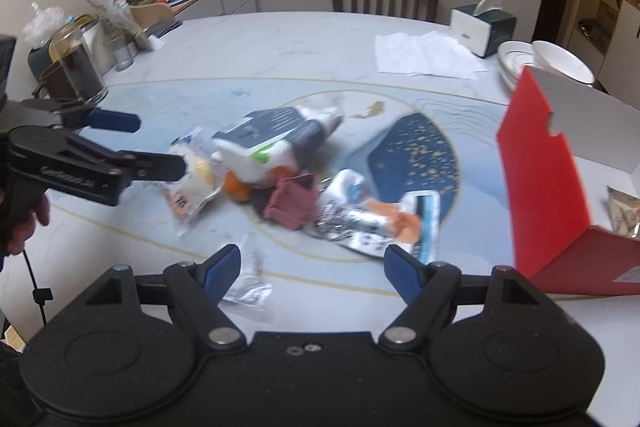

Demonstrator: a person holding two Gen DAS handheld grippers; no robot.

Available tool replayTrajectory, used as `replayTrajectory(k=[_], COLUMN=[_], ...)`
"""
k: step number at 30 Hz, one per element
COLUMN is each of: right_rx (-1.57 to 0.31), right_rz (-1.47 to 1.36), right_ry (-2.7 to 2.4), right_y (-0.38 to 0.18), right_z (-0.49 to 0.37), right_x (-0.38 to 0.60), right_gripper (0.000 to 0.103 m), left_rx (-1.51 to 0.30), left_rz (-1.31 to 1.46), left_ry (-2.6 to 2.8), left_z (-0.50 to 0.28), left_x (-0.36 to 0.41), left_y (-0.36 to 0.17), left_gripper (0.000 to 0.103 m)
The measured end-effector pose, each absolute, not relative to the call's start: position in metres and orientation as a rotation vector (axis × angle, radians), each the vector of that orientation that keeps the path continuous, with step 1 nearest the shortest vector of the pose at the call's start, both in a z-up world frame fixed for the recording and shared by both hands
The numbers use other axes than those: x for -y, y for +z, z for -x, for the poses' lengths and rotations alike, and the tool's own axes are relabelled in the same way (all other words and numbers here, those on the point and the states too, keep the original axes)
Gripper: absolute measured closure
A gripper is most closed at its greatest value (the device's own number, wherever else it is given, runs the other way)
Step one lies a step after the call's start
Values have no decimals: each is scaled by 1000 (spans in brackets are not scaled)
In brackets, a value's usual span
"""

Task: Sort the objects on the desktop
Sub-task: 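Withdraw both tools from the box back toward the pile, then grasp the blueberry bread bag with the left tool while the right tool grasps the bead bag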

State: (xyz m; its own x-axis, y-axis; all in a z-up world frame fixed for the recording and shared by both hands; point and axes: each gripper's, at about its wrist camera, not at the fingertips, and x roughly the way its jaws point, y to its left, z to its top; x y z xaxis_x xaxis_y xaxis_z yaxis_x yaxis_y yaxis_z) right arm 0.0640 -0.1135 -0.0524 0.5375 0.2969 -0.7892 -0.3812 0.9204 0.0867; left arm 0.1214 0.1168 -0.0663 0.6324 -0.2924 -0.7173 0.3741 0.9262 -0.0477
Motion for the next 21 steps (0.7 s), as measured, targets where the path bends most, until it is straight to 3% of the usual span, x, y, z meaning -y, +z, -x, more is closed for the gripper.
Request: replayTrajectory(k=[21], right_rx=[-995], right_rz=[191], right_ry=[440], right_y=[-96], right_z=[-68], right_x=[57], right_gripper=[25], left_rx=[-856], left_rz=[-203], left_ry=[-433], left_z=[-140], left_x=[-116], left_y=[-105], left_gripper=[0])
